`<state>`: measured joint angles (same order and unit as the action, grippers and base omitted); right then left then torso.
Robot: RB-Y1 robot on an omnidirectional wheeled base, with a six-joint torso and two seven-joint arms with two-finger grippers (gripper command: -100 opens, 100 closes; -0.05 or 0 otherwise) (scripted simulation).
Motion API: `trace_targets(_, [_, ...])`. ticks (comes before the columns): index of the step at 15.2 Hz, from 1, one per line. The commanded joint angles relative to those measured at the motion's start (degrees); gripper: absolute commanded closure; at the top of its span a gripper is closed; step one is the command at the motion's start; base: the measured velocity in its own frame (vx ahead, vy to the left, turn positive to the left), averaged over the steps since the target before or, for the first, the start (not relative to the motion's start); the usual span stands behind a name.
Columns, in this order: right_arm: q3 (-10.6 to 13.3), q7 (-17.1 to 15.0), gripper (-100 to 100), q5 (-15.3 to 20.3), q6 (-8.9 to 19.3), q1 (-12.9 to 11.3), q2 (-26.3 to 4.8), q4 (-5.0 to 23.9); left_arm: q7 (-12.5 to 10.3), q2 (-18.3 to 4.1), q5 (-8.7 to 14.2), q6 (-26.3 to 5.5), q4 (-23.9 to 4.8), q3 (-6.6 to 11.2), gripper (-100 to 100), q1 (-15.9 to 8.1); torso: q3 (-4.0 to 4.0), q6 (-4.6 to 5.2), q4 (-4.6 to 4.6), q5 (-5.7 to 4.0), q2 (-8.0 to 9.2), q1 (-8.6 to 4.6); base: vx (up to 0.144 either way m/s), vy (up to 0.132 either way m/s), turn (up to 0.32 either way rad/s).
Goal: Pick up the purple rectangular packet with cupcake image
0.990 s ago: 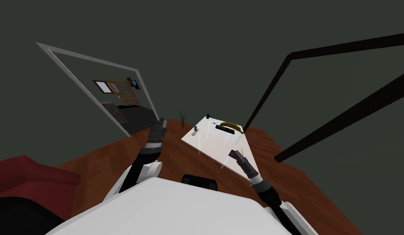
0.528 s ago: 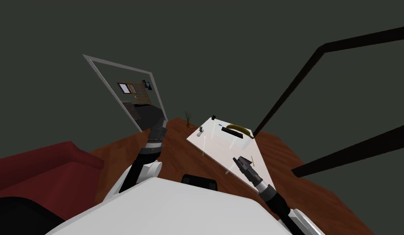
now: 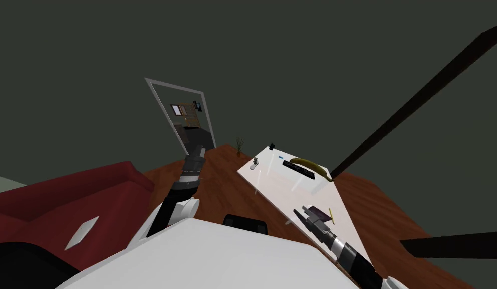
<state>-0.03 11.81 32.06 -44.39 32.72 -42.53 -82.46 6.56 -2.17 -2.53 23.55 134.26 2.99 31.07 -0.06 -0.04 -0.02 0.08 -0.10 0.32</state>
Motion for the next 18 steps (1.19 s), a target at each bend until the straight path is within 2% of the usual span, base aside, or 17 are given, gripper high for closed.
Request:
trace_targets(1, [0.12, 0.34, -100, 1.73, 0.03, 0.23, -1.86, 1.99, 0.00, 0.00, 0.00, 0.00, 0.00, 0.00, 0, 0.00, 0.00, 0.00, 0.00, 0.00, 0.00, 0.00, 0.061, 0.070, 0.258])
trace_targets(2, [0.12, 1.19, -100, 3.69, -0.84, 0.48, -3.72, 3.94, 0.00, 0.00, 0.00, 0.00, 0.00, 0.00, 0, 0.00, -0.01, 0.00, 0.00, 0.01, -0.02, 0.00, 0.058, 0.068, 0.314])
trace_targets(3, [0.12, 1.19, -100, 3.69, -0.84, 0.48, -3.72, 5.04, 0.00, 0.00, 0.00, 0.00, 0.00, 0.00, 0, 0.00, -0.02, -0.03, 0.00, 0.01, -0.03, 0.00, 0.053, 0.056, 0.275])
trace_targets(4, [0.13, 2.02, -100, 5.64, -1.71, 0.74, -5.53, 6.74, 0.00, 0.00, 0.00, 0.00, 0.00, 0.00, 0, 0.00, -0.01, 0.00, 0.00, 0.01, -0.02, -0.02, 0.050, 0.063, 0.341])
trace_targets(6, [0.13, 2.02, -100, 5.64, -1.71, 0.74, -5.53, 8.07, 0.00, 0.00, 0.00, 0.00, 0.00, 0.00, 0, 0.00, 0.00, 0.01, 0.00, 0.00, 0.01, -0.04, 0.043, 0.038, 0.155])
trace_targets(9, [0.17, 3.64, -100, 9.45, -3.40, 1.25, -8.97, 12.53, 0.00, 0.00, 0.00, 0.00, 0.00, 0.01, 0, 0.00, 0.04, 0.02, 0.02, -0.02, 0.07, -0.09, 0.043, 0.042, 0.240])
trace_targets(10, [0.17, 3.64, -100, 9.45, -3.40, 1.25, -8.97, 13.88, 0.00, 0.00, 0.00, 0.00, 0.00, 0.00, 0, 0.00, 0.03, -0.03, 0.02, -0.01, 0.04, -0.07, 0.049, 0.043, 0.266])
trace_targets(11, [0.17, 3.64, -100, 9.45, -3.40, 1.25, -8.97, 13.97, 0.00, 0.00, 0.00, 0.00, 0.00, 0.01, 0, 0.00, 0.02, 0.01, 0.01, 0.00, 0.04, -0.07, 0.036, 0.022, 0.077])
trace_targets(12, [0.20, 4.41, -100, 11.30, -4.22, 1.50, -10.58, 15.99, 0.00, 0.00, 0.00, 0.00, 0.00, 0.01, 0, 0.01, 0.04, 0.05, 0.02, -0.02, 0.08, -0.11, 0.035, 0.026, 0.196])
trace_targets(14, [0.20, 4.41, -100, 11.30, -4.22, 1.50, -10.58, 16.83, 0.00, 0.00, 0.00, 0.00, 0.00, 0.01, 0, 0.00, 0.05, 0.02, 0.02, -0.02, 0.10, -0.12, 0.034, 0.021, 0.152])
trace_targets(17, [0.29, 5.88, -100, 14.84, -5.80, 2.03, -13.59, 21.72, 0.00, 0.00, 0.00, 0.00, 0.00, 0.01, 0, 0.00, 0.06, 0.02, 0.03, -0.02, 0.12, -0.12, 0.036, 0.029, 0.241])
trace_targets(18, [0.29, 5.88, -100, 14.84, -5.80, 2.03, -13.59, 22.31, 0.00, 0.00, 0.00, 0.00, 0.00, 0.01, 0, 0.00, 0.05, -0.02, 0.03, -0.02, 0.09, -0.11, 0.044, 0.027, 0.221])
